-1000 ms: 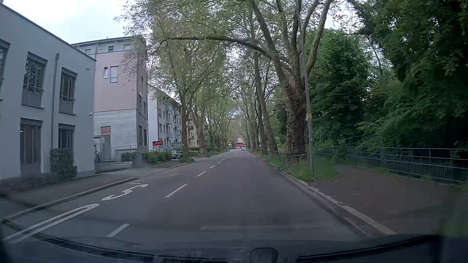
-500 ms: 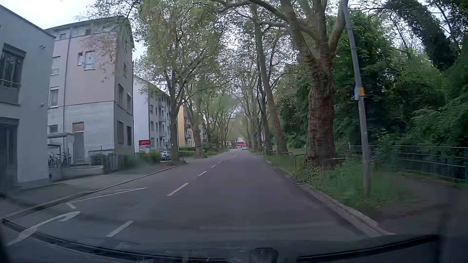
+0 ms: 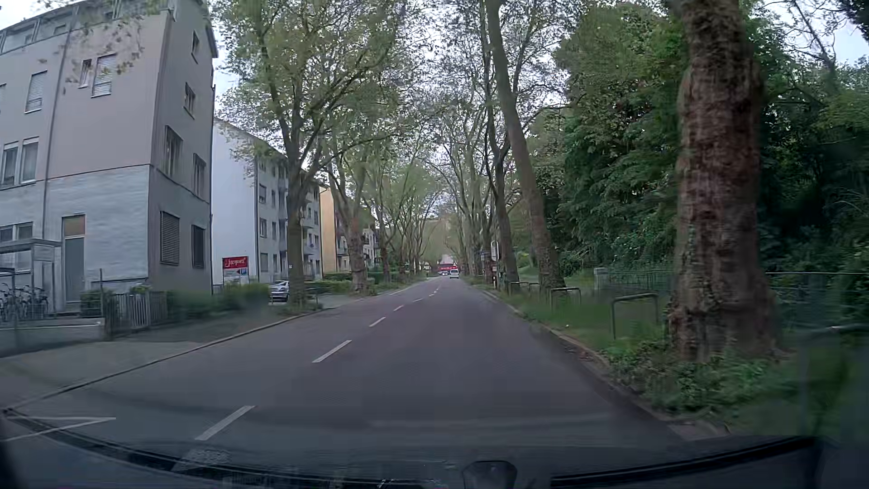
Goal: Follow the waypoints while adhering to traffic rules and regulations
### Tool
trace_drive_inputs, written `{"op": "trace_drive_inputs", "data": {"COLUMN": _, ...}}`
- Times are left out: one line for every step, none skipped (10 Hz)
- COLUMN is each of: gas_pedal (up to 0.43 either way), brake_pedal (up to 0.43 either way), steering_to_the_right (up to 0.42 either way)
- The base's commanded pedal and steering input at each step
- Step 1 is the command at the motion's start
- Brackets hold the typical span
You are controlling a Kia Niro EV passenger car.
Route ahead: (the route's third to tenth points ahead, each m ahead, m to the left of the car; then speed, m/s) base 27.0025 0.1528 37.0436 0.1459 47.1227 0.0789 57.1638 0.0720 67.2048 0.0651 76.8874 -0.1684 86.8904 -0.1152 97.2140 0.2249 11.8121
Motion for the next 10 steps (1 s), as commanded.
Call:
{"op": "trace_drive_inputs", "data": {"gas_pedal": 0.157, "brake_pedal": 0.0, "steering_to_the_right": -0.003}}
{"op": "trace_drive_inputs", "data": {"gas_pedal": 0.157, "brake_pedal": 0.0, "steering_to_the_right": -0.003}}
{"op": "trace_drive_inputs", "data": {"gas_pedal": 0.157, "brake_pedal": 0.0, "steering_to_the_right": -0.003}}
{"op": "trace_drive_inputs", "data": {"gas_pedal": 0.157, "brake_pedal": 0.0, "steering_to_the_right": -0.003}}
{"op": "trace_drive_inputs", "data": {"gas_pedal": 0.157, "brake_pedal": 0.0, "steering_to_the_right": -0.003}}
{"op": "trace_drive_inputs", "data": {"gas_pedal": 0.157, "brake_pedal": 0.0, "steering_to_the_right": -0.003}}
{"op": "trace_drive_inputs", "data": {"gas_pedal": 0.157, "brake_pedal": 0.0, "steering_to_the_right": -0.003}}
{"op": "trace_drive_inputs", "data": {"gas_pedal": 0.157, "brake_pedal": 0.0, "steering_to_the_right": -0.003}}
{"op": "trace_drive_inputs", "data": {"gas_pedal": 0.157, "brake_pedal": 0.0, "steering_to_the_right": -0.003}}
{"op": "trace_drive_inputs", "data": {"gas_pedal": 0.15, "brake_pedal": 0.0, "steering_to_the_right": -0.003}}
